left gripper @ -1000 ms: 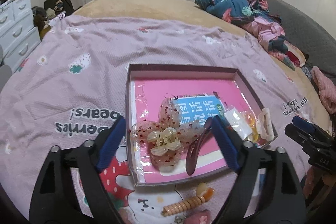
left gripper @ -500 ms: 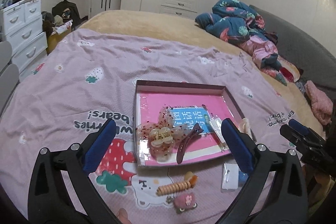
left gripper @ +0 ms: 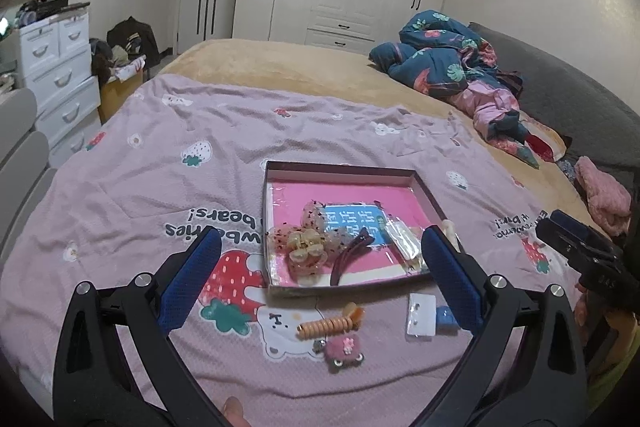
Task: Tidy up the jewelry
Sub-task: 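Pull both open tools back from the tray over the bed, then move both tools toward the blue box and pink fluffy clip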
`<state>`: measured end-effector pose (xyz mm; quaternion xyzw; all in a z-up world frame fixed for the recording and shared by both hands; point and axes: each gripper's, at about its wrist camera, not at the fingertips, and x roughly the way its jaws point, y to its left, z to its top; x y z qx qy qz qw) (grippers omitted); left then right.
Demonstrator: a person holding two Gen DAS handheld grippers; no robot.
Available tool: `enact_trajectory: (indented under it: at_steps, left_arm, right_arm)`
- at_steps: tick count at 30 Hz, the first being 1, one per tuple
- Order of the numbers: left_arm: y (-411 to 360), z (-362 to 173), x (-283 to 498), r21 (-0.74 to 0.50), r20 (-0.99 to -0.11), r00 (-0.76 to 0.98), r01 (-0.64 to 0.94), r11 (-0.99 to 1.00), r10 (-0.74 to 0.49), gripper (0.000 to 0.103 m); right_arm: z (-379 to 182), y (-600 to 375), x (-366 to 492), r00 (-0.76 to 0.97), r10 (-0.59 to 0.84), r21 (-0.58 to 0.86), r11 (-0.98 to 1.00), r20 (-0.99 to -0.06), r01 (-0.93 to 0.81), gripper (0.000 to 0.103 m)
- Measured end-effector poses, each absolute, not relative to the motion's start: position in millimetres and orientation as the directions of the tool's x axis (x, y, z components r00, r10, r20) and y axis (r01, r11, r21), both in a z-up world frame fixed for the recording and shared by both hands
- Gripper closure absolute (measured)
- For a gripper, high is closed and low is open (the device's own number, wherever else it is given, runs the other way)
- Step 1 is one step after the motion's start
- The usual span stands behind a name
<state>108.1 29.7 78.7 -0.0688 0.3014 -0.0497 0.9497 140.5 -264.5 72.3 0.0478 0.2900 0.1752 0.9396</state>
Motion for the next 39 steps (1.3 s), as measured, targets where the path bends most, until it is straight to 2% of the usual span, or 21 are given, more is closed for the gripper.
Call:
enact_trajectory:
  at_steps: [14, 32, 39]
  left_arm:
    - [13.9, 85.8, 73.6, -0.110, -0.561, 0.818, 0.079, 0.991, -0.127, 0.009]
    - [14.0, 56.6, 54.4, -0.110, -0.599, 0.791, 0.071, 0.991, -0.124, 0.009]
    - [7.3, 32.6, 55.4, -0.089, -0.651, 0.750, 0.082, 0.993, -0.121, 0.009]
  right_arm:
    - [85.0, -258.5, 101.3, 0.763, 0.394, 0.149, 0.916, -0.513, -0.373, 0.006]
    - [57.8, -254.2, 85.0, 0.724, 0.387, 0.110, 0.910, -0.571, -0.399, 0.006]
    - [38.5, -252.4, 84.5, 0.683, 0.398, 0.117, 0.900, -0.612, -0.420, 0.006]
